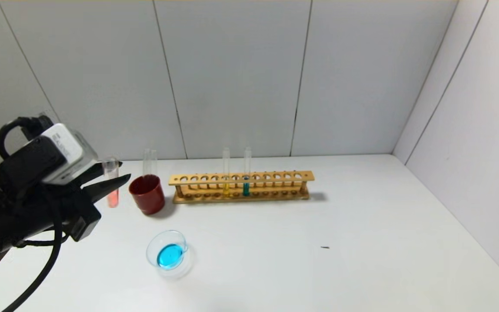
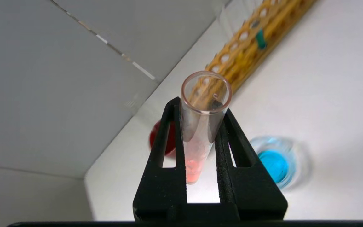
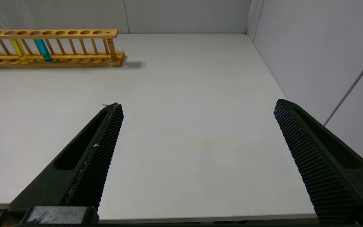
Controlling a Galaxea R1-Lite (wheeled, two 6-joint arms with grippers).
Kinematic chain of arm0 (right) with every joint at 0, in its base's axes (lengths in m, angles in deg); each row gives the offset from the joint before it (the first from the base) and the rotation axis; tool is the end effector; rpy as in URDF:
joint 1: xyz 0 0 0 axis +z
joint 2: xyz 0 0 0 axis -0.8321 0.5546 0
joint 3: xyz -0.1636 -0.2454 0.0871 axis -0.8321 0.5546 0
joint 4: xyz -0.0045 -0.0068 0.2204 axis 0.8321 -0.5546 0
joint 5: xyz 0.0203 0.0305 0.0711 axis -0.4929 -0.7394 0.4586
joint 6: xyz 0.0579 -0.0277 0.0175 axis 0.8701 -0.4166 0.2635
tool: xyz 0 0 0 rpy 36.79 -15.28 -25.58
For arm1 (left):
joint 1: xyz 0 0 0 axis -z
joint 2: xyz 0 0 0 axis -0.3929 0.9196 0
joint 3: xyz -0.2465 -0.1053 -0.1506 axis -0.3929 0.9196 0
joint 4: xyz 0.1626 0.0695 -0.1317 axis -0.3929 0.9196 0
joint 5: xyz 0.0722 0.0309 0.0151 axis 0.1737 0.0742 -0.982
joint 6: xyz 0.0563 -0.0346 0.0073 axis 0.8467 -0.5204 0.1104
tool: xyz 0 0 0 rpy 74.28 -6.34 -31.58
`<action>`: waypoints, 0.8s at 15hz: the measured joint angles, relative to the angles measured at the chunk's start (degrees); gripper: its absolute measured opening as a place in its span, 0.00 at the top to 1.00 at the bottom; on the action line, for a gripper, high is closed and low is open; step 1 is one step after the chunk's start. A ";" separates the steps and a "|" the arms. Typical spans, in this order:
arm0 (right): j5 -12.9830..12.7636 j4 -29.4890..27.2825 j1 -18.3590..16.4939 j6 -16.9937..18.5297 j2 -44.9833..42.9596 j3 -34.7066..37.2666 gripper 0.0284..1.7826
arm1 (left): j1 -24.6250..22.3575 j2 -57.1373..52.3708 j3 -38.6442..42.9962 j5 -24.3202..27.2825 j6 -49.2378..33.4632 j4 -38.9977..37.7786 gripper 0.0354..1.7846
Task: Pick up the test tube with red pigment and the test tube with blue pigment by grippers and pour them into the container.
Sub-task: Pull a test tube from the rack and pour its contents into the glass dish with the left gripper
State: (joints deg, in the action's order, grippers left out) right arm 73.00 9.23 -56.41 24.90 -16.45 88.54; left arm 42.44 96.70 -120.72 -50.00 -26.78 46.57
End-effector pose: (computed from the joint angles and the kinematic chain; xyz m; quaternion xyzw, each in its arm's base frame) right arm 0.0462 0.0002 0.0752 0.0006 0.0014 0.0014 1.0000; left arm 0.2250 -0.0839 0.2059 0.3347 0.0280 -0.2247 0.9147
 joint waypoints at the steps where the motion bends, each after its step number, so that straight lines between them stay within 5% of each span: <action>1: -0.02 0.00 0.00 0.02 0.00 0.00 0.02 | -0.38 -0.52 0.71 0.11 3.89 0.32 0.84; 8: 0.00 -0.02 0.00 0.02 0.00 0.00 0.02 | -1.26 0.27 2.08 4.82 24.62 5.28 0.84; 12: -0.02 -0.02 0.00 0.02 0.00 0.00 0.02 | -9.01 1.27 4.05 10.74 29.89 5.49 0.84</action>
State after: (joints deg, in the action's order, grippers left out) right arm 72.97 9.21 -56.41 24.92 -16.45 88.54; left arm 33.43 97.97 -116.67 -39.26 3.11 52.06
